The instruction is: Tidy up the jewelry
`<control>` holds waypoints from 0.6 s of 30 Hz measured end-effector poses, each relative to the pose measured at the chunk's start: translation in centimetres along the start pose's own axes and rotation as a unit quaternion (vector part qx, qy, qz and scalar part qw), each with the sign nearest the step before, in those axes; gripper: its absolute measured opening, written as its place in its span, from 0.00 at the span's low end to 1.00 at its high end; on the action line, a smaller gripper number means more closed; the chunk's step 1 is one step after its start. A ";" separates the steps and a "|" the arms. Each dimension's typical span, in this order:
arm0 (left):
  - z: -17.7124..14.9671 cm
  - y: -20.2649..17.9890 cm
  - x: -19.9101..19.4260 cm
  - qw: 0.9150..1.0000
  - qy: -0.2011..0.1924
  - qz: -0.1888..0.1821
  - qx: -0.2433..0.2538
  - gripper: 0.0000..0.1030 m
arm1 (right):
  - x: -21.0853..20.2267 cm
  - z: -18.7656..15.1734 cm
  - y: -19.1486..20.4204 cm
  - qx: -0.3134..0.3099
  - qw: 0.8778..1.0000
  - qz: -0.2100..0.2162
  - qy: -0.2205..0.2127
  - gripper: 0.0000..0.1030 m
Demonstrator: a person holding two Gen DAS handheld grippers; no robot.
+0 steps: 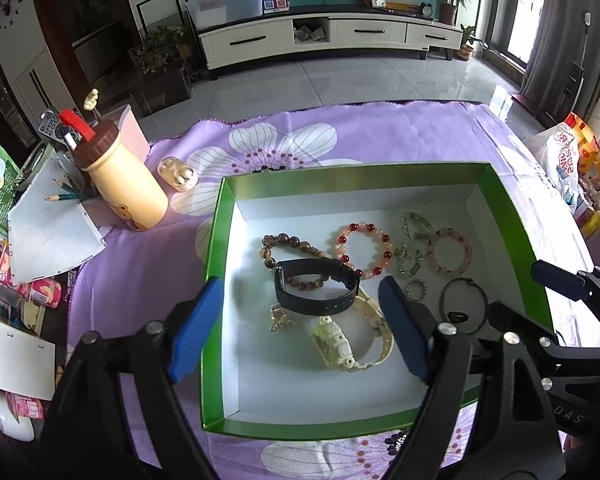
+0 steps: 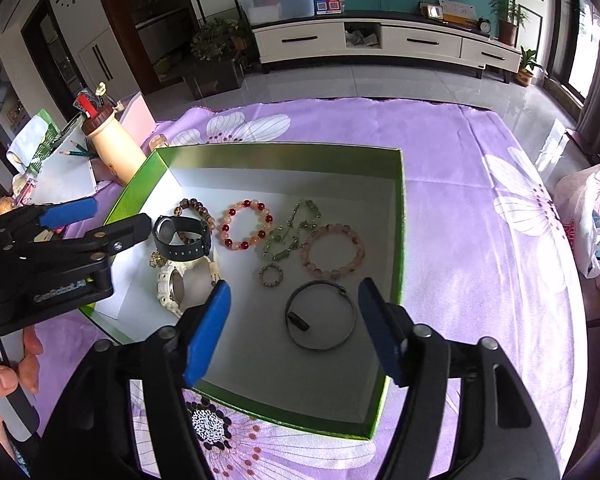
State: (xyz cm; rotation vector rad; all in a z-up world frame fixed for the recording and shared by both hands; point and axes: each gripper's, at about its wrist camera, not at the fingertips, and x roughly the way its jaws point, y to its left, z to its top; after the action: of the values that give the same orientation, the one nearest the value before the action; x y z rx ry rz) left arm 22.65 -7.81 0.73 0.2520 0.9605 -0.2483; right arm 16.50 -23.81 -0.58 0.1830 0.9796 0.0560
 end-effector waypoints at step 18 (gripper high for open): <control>0.1 0.8 -8.4 0.999 -0.048 -0.009 -0.018 0.98 | -6.4 0.5 0.8 -0.003 0.998 -0.050 -0.041 0.99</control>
State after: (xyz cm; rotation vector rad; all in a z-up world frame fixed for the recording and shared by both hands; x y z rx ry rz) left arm 18.42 -6.25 7.82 0.1961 0.8722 -0.2572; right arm 13.39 -23.95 5.05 0.1298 0.9063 -0.0390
